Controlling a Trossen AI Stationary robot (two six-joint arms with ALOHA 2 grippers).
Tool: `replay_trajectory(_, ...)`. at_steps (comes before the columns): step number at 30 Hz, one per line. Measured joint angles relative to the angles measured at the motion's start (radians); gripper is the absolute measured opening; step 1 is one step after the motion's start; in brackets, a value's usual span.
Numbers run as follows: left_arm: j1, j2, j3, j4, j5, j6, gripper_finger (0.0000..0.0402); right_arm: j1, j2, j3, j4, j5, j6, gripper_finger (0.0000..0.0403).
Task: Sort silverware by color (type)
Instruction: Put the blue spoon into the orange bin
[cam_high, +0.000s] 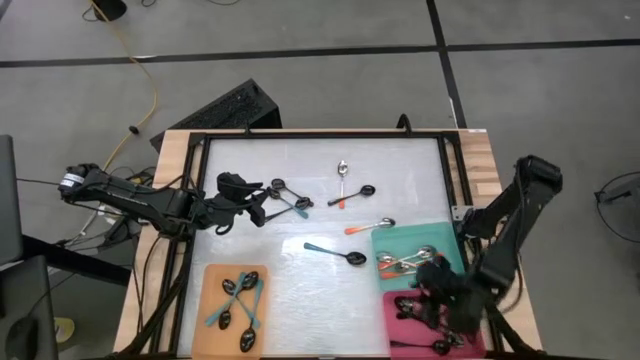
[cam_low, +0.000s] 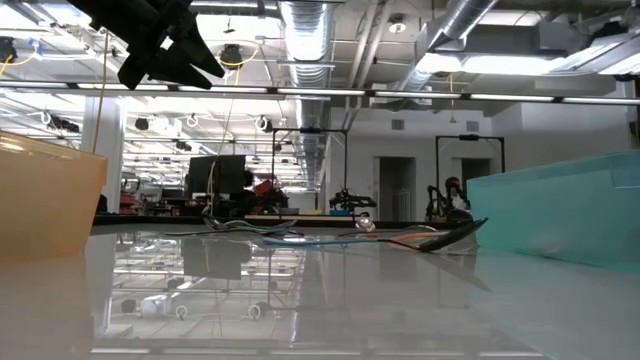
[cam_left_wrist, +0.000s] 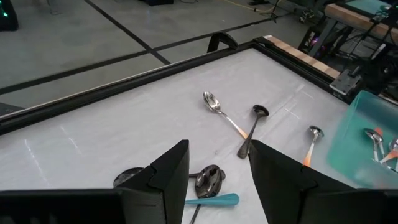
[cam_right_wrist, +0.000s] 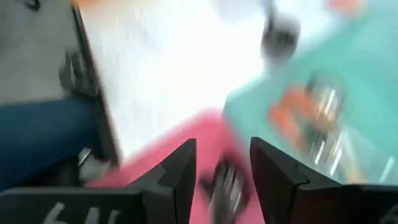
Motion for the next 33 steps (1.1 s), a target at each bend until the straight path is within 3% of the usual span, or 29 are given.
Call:
replay_trajectory(3, 0.0, 0.0, 0.0, 0.0, 0.0, -0.001, 0.0151, -0.109, -0.028, 0.0, 0.042, 0.054, -0.217, 0.0157)
replay_trajectory(7, 0.0, 0.0, 0.0, 0.0, 0.0, -0.001, 0.0151, -0.27, -0.014, 0.0, 0.157, 0.042, -0.527, 0.0157)
replay_trajectory(11, 0.0, 0.0, 0.0, 0.0, 0.0, -0.002, 0.0151, -0.412, 0.044, 0.0, 0.32, -0.061, -0.829, 0.0157)
replay_trajectory(14, 0.0, 0.0, 0.0, 0.0, 0.0, -0.015, 0.0151, -0.505, 0.094, 0.0, 0.407, -0.145, -0.97, 0.0157)
replay_trajectory(20, 0.0, 0.0, 0.0, 0.0, 0.0, -0.025, 0.0151, -0.643, 0.208, 0.0, 0.534, -0.301, -1.096, 0.0157)
replay_trajectory(25, 0.0, 0.0, 0.0, 0.0, 0.0, -0.026, 0.0151, -0.685, 0.302, 0.001, 0.554, -0.394, -1.131, 0.0156)
replay_trajectory(33, 0.0, 0.001, 0.0, -0.003, 0.0, -0.029, 0.0151, -0.695, 0.436, 0.001, 0.592, -0.402, -1.151, 0.0163)
